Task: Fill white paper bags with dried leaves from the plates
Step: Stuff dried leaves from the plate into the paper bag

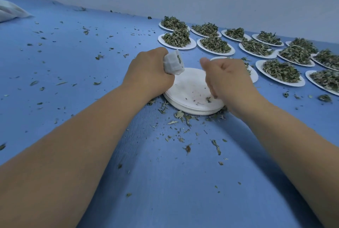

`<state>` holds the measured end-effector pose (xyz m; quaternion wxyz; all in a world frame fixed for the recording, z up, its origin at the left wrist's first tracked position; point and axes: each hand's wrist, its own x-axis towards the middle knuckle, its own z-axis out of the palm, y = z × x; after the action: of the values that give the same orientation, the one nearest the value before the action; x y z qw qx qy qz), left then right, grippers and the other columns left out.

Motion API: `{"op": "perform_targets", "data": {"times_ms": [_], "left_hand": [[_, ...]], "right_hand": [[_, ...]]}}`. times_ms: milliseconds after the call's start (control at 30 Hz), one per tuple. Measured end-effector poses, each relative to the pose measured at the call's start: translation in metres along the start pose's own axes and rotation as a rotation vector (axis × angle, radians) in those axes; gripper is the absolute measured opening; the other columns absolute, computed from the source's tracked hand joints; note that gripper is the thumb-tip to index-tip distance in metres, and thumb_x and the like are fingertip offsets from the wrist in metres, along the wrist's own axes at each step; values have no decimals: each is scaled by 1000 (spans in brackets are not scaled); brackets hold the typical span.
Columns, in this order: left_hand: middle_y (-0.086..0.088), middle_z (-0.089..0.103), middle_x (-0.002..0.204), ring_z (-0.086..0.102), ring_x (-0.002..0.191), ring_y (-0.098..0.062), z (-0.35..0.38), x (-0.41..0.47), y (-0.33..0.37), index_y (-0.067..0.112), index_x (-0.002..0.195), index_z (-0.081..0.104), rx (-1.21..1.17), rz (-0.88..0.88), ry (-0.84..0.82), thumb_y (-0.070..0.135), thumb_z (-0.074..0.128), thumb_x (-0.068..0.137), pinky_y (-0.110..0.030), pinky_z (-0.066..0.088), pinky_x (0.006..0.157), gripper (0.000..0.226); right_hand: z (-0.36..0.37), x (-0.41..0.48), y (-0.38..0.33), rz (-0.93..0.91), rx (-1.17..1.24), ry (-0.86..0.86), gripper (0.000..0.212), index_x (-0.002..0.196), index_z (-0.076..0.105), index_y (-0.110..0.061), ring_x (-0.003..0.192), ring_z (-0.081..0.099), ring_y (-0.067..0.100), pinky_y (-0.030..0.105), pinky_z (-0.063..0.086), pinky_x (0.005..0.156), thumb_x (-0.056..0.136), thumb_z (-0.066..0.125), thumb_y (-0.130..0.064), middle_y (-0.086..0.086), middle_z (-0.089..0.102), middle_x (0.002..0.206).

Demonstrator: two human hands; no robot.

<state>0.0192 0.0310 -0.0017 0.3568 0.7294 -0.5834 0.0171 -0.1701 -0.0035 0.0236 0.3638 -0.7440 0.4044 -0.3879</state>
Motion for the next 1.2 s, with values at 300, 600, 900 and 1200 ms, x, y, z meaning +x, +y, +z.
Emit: {"op": "perform_targets", "data": {"times_ms": [300, 600, 900, 1200], "left_hand": [[3, 53, 67, 53, 66, -20, -3, -5, 11, 21, 76, 44, -78, 65, 77, 25, 64, 77, -34, 42, 56, 20], [6, 50, 60, 49, 59, -12, -2, -4, 15, 28, 66, 36, -118, 31, 113, 33, 64, 72, -28, 28, 49, 30], [8, 49, 59, 45, 56, -7, -5, 0, 16, 29, 66, 36, -109, 24, 71, 37, 55, 70, -27, 25, 50, 22], [9, 52, 61, 49, 58, -7, -4, -3, 18, 30, 70, 40, -85, 49, 47, 37, 53, 71, -26, 27, 50, 14]], "right_hand": [[33, 51, -48, 331, 1221, 230, 45, 71, 42, -15, 43, 39, 13, 25, 40, 50, 110, 41, -37, -1, 41, 53], [57, 45, -53, 231, 901, 246, 27, 91, 59, -12, 68, 55, 19, 32, 50, 78, 105, 36, -7, -3, 53, 59], [58, 31, -47, 96, 305, 107, 20, 97, 61, -24, 79, 55, 0, 18, 43, 72, 104, 45, -15, -13, 60, 88], [48, 35, -29, -145, -65, 85, 39, 70, 47, -23, 66, 47, 8, 31, 42, 67, 102, 54, -44, -13, 48, 64]]}}
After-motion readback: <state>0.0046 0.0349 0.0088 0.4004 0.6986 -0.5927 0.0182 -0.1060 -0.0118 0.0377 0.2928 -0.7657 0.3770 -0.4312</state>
